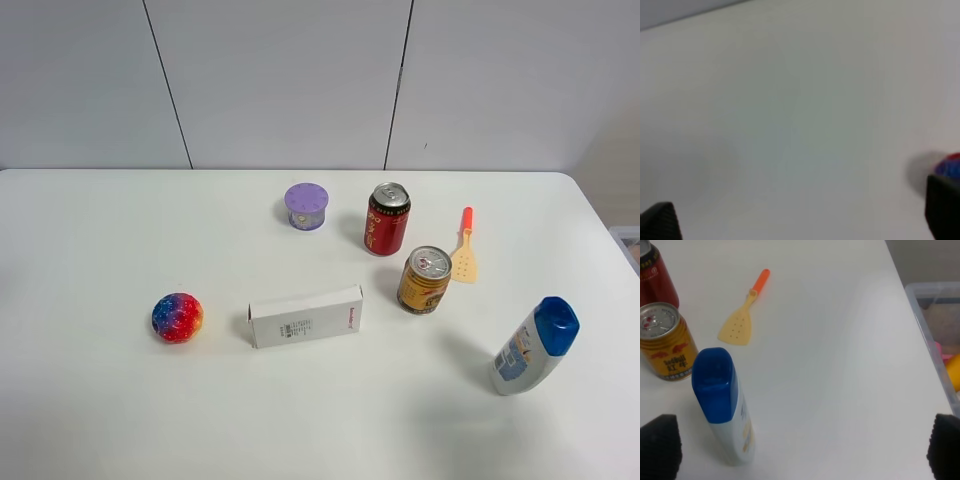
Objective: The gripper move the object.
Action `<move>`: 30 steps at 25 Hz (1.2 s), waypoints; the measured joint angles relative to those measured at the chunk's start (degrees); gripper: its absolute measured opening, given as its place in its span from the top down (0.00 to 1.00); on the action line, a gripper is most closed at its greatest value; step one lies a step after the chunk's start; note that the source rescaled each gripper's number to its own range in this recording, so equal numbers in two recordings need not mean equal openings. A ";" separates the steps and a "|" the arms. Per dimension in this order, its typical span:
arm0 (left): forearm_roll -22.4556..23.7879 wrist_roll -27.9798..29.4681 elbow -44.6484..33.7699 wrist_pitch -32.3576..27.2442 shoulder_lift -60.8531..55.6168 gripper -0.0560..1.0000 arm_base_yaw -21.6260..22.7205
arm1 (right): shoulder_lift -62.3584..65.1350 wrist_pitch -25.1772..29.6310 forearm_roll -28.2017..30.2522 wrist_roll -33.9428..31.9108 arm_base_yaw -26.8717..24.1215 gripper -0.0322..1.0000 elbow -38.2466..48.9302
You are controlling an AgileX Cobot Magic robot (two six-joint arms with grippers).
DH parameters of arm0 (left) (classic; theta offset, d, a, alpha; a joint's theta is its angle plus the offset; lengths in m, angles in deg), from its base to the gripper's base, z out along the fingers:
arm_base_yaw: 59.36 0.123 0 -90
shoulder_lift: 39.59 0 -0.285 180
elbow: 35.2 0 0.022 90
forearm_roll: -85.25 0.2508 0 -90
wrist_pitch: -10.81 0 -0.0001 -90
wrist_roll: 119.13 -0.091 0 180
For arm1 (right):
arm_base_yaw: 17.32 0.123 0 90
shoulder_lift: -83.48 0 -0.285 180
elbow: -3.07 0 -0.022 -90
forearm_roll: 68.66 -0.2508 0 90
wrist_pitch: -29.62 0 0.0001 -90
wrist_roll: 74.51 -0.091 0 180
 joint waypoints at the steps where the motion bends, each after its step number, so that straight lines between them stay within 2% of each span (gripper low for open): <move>1: -0.72 0.13 -3.62 0.54 -3.68 0.00 0.00 | 0.00 0.00 0.00 0.00 0.00 0.00 0.00; 4: -3.10 1.09 -12.42 2.65 -14.68 0.00 0.00 | 0.00 0.00 0.00 0.00 0.00 0.00 0.00; 7: -5.46 5.63 -18.59 4.00 -26.81 0.00 0.00 | 0.00 0.00 0.00 0.00 0.00 0.00 0.00; 11: -5.93 10.78 -22.06 2.98 -39.40 0.00 0.00 | 0.00 0.00 0.00 0.00 0.00 0.00 0.00; 13: -5.93 11.95 -23.50 0.12 -45.48 0.00 0.00 | 0.00 0.00 0.00 0.00 0.00 0.00 0.00; 16: -5.60 11.95 -24.30 -1.60 -48.91 0.00 0.00 | 0.00 0.00 0.00 0.00 0.00 0.00 0.00; 21: -2.28 11.95 -25.13 -4.97 -54.44 0.00 0.00 | 0.00 0.00 0.00 0.00 0.00 0.00 0.00; 30: -1.97 11.95 -28.21 -7.83 -56.97 0.00 0.00 | 0.00 0.00 0.00 0.00 0.00 0.00 0.00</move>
